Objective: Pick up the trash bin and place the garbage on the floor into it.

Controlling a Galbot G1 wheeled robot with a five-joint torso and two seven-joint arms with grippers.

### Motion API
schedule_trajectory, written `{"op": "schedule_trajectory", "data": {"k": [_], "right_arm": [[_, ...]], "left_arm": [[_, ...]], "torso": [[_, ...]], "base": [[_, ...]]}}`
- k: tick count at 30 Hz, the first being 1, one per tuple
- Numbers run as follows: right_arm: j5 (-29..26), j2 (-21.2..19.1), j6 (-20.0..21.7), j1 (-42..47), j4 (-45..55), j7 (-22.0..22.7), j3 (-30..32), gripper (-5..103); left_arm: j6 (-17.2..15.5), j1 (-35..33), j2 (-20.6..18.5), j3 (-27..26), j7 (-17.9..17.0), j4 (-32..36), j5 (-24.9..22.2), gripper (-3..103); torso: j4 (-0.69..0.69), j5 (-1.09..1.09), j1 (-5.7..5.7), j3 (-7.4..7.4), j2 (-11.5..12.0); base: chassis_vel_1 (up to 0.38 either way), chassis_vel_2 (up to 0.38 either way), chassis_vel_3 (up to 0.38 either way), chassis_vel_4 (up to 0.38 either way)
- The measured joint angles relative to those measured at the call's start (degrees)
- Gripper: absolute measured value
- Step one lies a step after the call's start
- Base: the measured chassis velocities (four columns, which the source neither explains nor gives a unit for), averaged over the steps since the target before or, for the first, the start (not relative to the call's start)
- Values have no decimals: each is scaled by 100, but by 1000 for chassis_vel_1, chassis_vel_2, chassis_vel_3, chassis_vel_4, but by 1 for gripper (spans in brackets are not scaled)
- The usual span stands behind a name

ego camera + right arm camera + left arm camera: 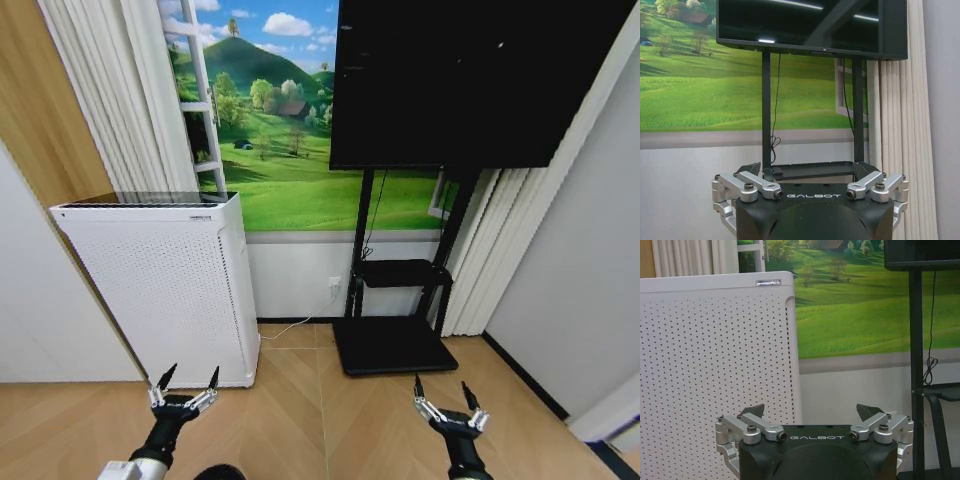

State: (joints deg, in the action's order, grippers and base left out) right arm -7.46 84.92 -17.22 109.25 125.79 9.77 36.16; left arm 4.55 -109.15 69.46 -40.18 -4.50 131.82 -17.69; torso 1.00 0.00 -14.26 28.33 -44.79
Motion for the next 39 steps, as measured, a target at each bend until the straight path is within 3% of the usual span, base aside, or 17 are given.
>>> {"op": "schedule_trajectory", "data": {"k": [20, 39], "right_arm": [[0, 0, 0, 0, 0, 0, 0, 100], [0, 0, 0, 0, 0, 0, 0, 100]], "left_arm": [[0, 0, 0, 0, 0, 0, 0, 100], [0, 1, 0, 0, 0, 0, 0, 100]], "torso": [[0, 0, -212, 283, -494], [0, 0, -206, 274, -477]], "base": [[0, 0, 0, 0], [28, -31, -35, 35]]}}
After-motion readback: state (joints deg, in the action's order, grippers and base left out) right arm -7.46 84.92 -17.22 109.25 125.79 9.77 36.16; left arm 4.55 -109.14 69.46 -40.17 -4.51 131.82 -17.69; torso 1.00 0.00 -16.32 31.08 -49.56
